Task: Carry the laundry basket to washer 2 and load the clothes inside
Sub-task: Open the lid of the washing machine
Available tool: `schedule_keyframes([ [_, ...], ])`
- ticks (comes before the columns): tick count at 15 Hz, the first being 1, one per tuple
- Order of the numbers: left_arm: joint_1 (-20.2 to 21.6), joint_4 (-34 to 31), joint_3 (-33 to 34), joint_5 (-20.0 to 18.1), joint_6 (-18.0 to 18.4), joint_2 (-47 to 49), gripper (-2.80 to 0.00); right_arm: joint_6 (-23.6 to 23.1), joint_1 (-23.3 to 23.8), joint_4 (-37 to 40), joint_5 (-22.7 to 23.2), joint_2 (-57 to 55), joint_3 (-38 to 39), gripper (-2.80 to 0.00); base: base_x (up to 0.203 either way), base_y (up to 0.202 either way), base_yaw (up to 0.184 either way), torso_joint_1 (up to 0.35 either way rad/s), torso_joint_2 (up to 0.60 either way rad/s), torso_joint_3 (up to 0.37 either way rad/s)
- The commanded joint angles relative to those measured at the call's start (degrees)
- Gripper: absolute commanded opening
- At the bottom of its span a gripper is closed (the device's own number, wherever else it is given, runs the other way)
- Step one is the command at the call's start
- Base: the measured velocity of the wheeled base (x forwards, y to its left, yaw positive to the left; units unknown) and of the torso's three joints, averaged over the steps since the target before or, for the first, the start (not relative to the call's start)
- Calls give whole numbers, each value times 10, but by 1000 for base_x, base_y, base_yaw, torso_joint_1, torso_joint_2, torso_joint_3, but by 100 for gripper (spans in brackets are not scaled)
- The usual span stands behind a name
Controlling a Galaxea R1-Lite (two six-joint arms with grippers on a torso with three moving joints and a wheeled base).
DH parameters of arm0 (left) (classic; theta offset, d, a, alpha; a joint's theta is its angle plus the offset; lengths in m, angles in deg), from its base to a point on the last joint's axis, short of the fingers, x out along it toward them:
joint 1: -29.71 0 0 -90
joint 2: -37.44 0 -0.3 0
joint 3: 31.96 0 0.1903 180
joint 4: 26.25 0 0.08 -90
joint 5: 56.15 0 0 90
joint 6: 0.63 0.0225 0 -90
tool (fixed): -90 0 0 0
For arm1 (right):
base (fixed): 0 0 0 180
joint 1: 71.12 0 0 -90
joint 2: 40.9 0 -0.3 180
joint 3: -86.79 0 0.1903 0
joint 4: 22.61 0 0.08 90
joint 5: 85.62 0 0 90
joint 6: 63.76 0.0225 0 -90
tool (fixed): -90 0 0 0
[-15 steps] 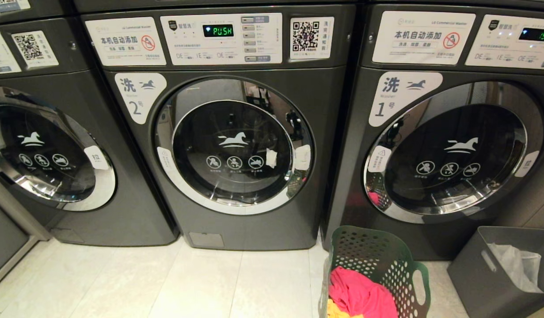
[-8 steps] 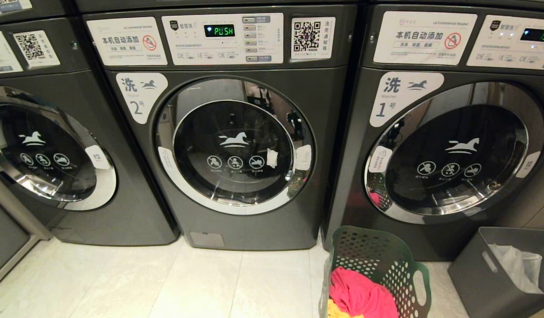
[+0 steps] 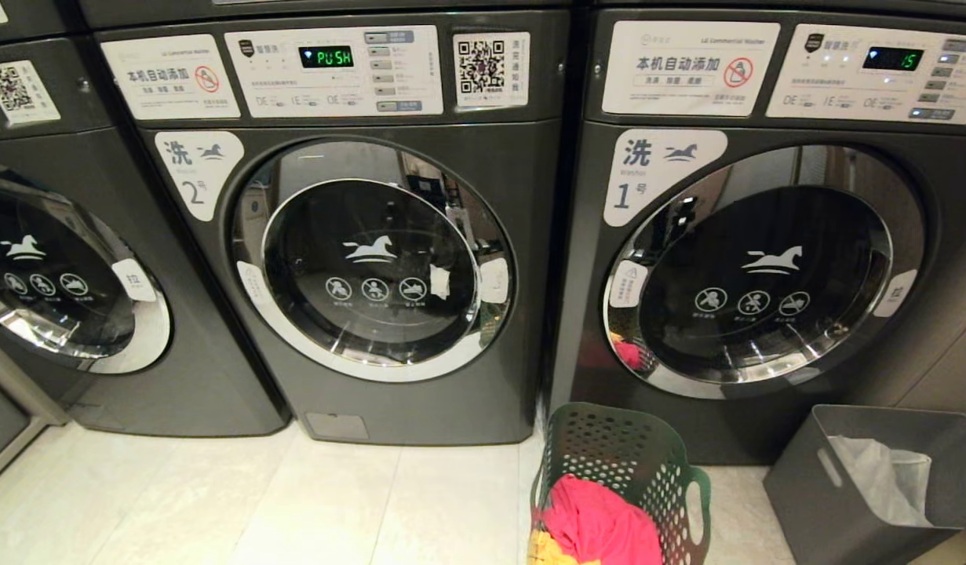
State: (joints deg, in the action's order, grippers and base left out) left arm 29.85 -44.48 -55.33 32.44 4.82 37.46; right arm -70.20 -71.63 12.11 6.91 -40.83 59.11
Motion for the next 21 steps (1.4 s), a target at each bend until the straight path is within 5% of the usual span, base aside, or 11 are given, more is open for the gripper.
schedule_keyframes([
  [1,1,0,22,0,0,1,-280,0,0,0,0,0,0,-280,0,-192,0,-4,-2,2],
  [17,0,0,22,0,-2,1,-280,0,0,0,-1,0,0,-280,0,-193,1,2,2,2],
  [21,0,0,22,0,-1,0,-280,2,0,1,-1,0,0,-280,0,-28,0,1,1,1],
])
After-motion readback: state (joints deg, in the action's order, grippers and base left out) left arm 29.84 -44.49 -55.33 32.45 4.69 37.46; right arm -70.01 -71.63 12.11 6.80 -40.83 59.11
